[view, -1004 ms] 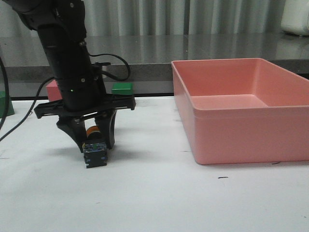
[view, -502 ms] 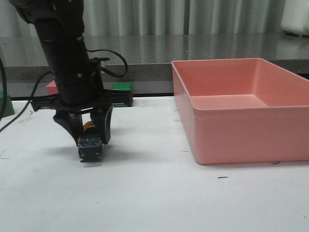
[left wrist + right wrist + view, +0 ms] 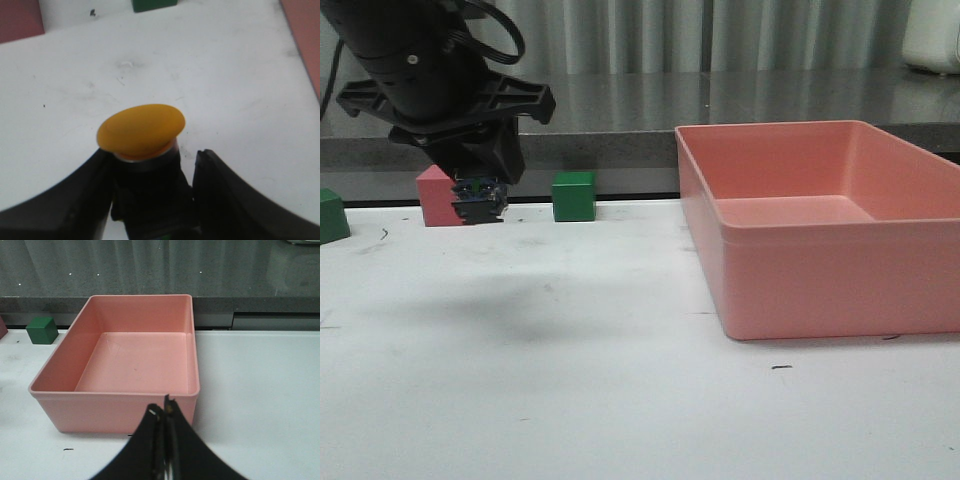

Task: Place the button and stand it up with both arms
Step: 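Lift the button with the left gripper and rotate it cap upward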

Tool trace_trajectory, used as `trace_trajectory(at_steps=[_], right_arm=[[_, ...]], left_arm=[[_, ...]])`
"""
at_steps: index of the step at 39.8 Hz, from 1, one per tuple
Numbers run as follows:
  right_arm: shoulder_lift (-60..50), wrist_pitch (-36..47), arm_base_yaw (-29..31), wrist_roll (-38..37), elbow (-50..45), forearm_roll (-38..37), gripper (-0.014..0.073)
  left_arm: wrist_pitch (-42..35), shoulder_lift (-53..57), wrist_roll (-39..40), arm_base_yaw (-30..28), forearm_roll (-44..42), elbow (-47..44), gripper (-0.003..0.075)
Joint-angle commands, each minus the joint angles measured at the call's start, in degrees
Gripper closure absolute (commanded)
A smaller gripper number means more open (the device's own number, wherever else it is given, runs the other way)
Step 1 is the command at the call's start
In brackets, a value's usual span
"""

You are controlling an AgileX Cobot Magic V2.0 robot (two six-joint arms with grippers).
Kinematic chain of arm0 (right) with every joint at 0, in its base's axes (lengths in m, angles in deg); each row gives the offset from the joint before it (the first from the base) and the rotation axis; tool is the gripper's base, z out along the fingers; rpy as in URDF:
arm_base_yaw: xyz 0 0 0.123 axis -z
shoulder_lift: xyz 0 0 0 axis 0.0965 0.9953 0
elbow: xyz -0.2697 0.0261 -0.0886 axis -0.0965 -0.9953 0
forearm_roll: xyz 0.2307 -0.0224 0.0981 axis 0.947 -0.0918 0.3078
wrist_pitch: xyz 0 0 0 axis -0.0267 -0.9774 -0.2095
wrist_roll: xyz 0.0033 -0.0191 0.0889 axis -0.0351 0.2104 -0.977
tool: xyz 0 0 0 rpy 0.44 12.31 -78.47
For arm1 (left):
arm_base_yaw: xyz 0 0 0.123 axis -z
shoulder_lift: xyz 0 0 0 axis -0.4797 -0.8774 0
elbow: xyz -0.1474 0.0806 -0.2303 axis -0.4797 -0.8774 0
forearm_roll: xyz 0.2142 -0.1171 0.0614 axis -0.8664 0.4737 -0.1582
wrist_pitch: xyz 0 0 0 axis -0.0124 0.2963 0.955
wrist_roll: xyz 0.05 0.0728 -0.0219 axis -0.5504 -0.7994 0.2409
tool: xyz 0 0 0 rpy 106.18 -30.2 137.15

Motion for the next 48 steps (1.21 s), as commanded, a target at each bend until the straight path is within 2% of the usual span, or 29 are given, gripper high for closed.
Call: trace_trajectory(at_steps=[1, 11, 17, 20, 26, 36, 48], right_arm=[[0.7, 4.8, 0.2, 0.4, 1.5, -1.2, 0.0655], [0.7, 4.8, 0.2, 0.4, 1.5, -1.2, 0.0655], [0.7, 4.8, 0.2, 0.4, 1.5, -1.2, 0.0655], [0.7, 4.8, 0.2, 0.4, 1.5, -1.2, 0.0655], [0.7, 4.8, 0.2, 0.4, 1.5, -1.2, 0.0655], [0.7, 4.8, 0.2, 0.4, 1.5, -1.2, 0.0655], [0.7, 4.8, 0.2, 0.4, 1.5, -1.2, 0.0655]], left_arm=[[-14.3, 7.3, 0.7, 0.4, -2.2, -4.9, 0.0535], [-42.7, 13.0, 0.4, 0.4, -7.8, -20.5, 0.0535], [-57.7, 12.3, -5.5, 0.4, -8.2, -26.9, 0.0535], [-59.8, 11.3, -8.7, -0.2, -8.1, -27.6, 0.0533], [-60.6, 8.0, -8.9, -1.9, -8.0, -27.6, 0.0531], [-72.0, 0.1, -9.1, -4.4, -7.8, -27.6, 0.0531], [-79.0, -8.4, -12.3, -5.2, -7.9, -27.7, 0.0531]])
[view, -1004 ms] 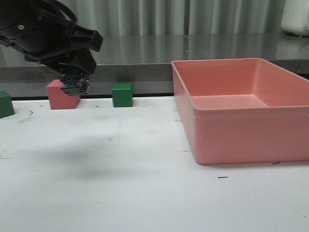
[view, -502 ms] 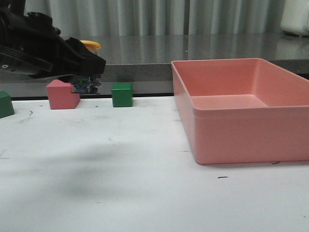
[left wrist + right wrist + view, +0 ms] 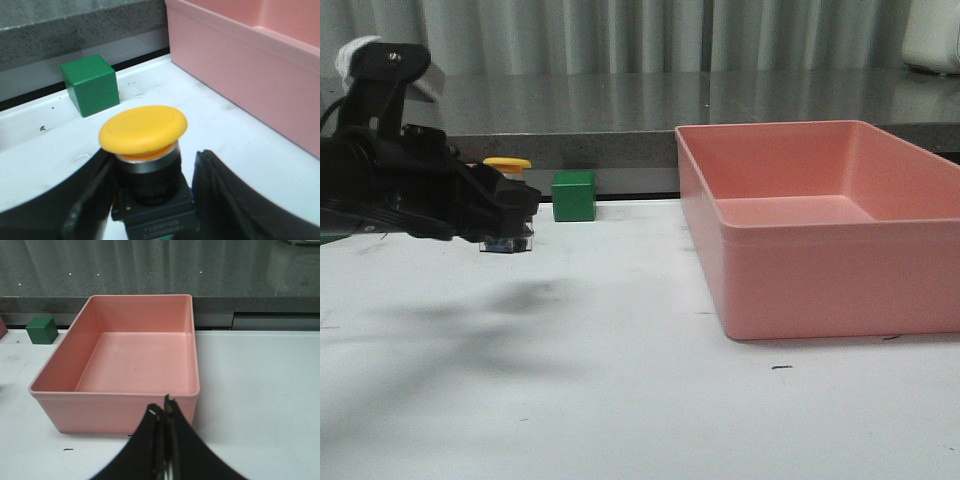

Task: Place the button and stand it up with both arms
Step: 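Lift the button with the left gripper and rotate it cap upward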

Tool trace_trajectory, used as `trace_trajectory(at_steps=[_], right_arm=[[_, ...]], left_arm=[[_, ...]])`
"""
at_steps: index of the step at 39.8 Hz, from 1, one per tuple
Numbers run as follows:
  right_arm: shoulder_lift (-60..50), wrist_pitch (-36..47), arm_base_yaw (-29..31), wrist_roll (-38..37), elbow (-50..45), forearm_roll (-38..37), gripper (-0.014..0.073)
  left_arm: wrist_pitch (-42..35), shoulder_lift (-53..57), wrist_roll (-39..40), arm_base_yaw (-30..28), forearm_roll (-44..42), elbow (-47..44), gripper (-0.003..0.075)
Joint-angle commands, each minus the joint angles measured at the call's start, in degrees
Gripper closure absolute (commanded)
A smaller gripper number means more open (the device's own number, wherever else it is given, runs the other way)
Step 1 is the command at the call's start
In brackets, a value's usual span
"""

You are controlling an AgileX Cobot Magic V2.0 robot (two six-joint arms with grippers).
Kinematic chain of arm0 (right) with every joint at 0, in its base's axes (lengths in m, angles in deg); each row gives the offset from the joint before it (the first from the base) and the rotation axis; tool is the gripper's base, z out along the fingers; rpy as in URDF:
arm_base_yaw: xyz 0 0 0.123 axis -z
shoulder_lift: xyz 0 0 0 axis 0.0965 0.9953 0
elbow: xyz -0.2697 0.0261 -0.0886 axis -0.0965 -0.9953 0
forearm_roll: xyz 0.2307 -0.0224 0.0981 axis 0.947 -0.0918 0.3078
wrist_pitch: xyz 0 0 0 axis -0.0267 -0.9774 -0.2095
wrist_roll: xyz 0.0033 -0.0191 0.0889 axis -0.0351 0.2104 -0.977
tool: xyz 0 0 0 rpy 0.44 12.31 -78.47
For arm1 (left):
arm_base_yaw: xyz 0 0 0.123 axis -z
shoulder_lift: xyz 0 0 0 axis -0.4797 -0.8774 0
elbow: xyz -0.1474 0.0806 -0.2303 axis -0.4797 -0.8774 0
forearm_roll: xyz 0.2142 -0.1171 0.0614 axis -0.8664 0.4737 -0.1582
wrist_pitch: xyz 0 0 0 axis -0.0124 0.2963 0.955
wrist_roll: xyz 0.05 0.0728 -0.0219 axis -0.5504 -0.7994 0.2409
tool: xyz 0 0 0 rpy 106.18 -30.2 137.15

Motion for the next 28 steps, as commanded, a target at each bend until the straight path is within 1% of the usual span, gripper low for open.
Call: trace_trajectory(at_steps=[1, 9, 13, 17, 28], right_arm=[[0.7, 4.8, 0.2, 0.4, 1.5, -1.2, 0.0655], [0.7, 4.8, 0.2, 0.4, 1.5, -1.2, 0.0655], [0.7, 4.8, 0.2, 0.4, 1.5, -1.2, 0.0655], [0.7, 4.8, 0.2, 0.4, 1.5, -1.2, 0.0655], [0.7, 4.8, 0.2, 0.4, 1.5, -1.2, 0.0655]], left_arm=[[-7.7, 0.3, -1.0, -0.2, 0.8, 1.2, 0.0531], [-14.6, -2.8, -1.6, -0.2, 0.9, -0.4, 0.0526], [-17.9, -3.9, -3.9, -0.2, 2.4, -1.7, 0.0500], [-19.9, -5.1, -4.2, -0.2, 5.0, -2.8, 0.0476], [-24.8, -7.6, -4.2, -0.2, 5.1, -5.2, 0.0477]])
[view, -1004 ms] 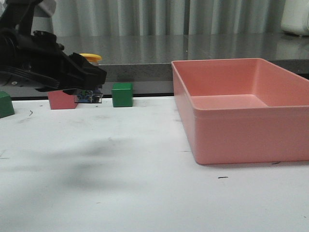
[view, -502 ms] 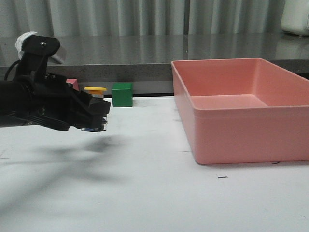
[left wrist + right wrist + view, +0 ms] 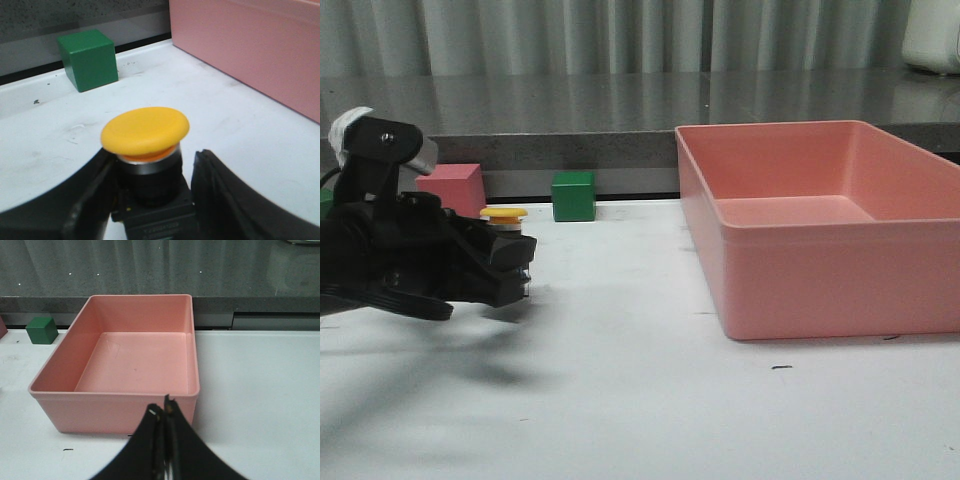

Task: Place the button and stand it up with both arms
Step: 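Lift the button with the left gripper and rotate it cap upward, then lower the button upright onto the table with the left gripper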

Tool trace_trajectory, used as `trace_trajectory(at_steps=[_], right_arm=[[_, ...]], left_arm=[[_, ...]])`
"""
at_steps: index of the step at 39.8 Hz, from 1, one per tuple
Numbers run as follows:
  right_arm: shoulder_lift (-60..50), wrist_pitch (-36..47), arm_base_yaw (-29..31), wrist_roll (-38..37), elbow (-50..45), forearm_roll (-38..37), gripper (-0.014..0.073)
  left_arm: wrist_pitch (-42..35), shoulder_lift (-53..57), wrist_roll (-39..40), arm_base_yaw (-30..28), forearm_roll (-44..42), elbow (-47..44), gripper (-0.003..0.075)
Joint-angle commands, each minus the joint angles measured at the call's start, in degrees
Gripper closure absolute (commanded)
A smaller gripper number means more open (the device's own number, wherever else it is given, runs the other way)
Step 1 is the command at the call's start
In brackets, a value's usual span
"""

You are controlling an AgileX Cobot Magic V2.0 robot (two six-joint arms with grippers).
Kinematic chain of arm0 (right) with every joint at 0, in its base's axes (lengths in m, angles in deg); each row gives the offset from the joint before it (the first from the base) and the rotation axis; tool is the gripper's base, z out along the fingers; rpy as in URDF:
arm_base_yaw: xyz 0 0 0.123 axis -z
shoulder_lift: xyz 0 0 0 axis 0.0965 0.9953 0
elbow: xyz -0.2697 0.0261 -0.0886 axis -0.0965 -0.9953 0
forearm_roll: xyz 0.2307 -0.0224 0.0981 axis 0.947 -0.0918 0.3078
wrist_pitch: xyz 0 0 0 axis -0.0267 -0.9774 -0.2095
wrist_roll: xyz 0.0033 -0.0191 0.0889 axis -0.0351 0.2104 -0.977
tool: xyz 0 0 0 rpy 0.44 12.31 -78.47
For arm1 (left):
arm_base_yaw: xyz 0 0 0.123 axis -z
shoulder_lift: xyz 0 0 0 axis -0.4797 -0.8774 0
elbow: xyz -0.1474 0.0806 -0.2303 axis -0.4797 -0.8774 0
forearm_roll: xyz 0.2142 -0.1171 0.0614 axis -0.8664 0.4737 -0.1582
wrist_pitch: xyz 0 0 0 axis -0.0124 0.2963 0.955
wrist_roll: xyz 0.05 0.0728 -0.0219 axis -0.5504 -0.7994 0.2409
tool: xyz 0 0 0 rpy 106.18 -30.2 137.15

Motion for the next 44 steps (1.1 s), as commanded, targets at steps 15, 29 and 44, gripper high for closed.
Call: trace_trajectory(at_steps=[15, 29, 44], right_arm=[[0.7, 4.8, 0.2, 0.4, 1.5, -1.2, 0.0655], [0.7, 4.8, 0.2, 0.4, 1.5, -1.2, 0.0655], [0.7, 4.8, 0.2, 0.4, 1.5, -1.2, 0.0655]], left_arm=[[-8.4, 2.0, -1.0, -0.2, 1.6, -0.6, 0.0433], [-8.0, 2.0, -1.0, -0.2, 1.6, -2.2, 0.0389], [-11.0, 2.0, -1.0, -0.2, 1.6, -4.6, 0.0360]])
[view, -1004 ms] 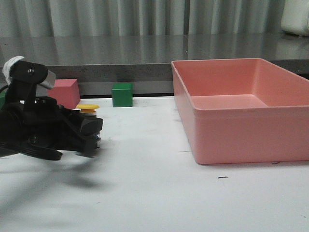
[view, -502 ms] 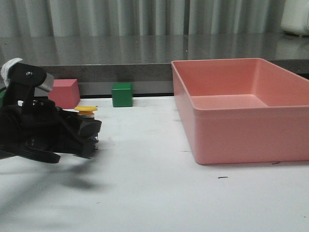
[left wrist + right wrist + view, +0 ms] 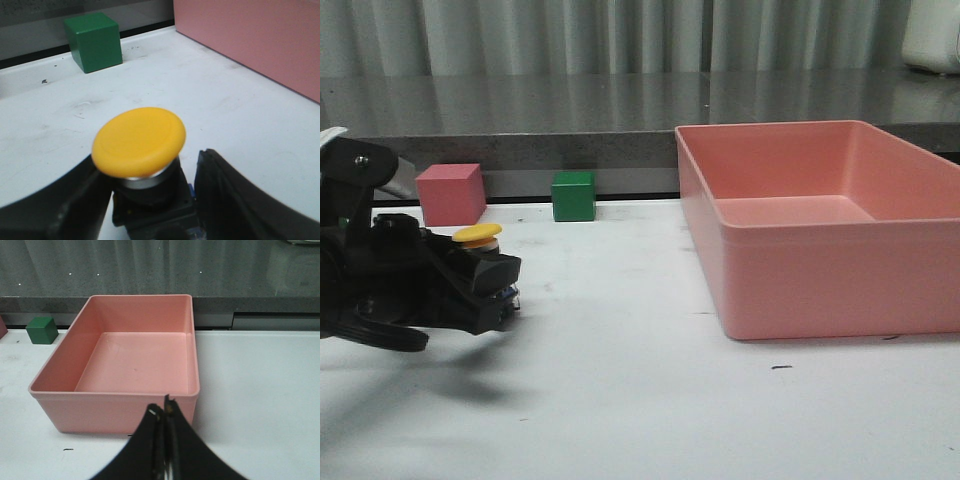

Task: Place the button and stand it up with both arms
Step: 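Lower the button upright onto the table with the left gripper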

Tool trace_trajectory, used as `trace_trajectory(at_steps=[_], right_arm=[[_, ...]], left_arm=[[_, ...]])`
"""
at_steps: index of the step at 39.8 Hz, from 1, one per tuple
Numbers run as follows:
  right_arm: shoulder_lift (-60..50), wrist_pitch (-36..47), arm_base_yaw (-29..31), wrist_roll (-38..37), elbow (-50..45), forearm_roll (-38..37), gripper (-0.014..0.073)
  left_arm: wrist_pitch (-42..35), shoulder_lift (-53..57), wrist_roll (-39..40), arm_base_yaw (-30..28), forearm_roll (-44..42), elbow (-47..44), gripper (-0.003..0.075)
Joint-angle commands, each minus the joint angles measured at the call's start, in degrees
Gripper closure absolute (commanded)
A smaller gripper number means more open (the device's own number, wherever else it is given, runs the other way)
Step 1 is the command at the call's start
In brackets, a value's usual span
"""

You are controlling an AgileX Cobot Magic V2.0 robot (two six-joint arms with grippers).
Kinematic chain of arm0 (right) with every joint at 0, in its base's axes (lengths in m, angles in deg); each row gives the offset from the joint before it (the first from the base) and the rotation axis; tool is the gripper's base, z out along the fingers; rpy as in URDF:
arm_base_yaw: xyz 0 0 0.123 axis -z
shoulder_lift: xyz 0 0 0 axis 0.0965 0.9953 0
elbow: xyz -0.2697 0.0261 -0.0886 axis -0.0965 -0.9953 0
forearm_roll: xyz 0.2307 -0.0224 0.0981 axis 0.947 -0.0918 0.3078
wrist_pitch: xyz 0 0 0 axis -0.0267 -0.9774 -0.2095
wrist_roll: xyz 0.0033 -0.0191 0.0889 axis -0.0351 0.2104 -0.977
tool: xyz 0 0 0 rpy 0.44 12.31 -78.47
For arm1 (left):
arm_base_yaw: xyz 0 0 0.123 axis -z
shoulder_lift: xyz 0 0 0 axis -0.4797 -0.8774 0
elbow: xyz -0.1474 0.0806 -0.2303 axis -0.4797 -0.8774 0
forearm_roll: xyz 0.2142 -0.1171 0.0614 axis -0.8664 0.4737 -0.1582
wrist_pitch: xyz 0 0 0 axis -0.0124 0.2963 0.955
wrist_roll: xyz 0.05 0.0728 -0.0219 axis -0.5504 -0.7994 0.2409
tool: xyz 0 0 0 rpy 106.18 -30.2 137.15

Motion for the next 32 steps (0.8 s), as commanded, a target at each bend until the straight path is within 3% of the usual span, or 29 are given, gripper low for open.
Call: trace_trajectory(at_steps=[1, 11, 32], right_arm=[[0.7, 4.8, 0.2, 0.4, 1.5, -1.2, 0.0655], [0.7, 4.8, 0.2, 0.4, 1.5, -1.2, 0.0655], [0.7, 4.8, 0.2, 0.4, 1.5, -1.2, 0.0655]], left_arm=[[-7.6, 2.5, 0.0, -0.2, 0.5, -0.3, 0.0360], [-8.3, 2.5, 0.0, -0.2, 0.5, -0.5, 0.0218], [-8.1, 2.5, 0.0, -0.1, -2.8, -0.6, 0.0216]])
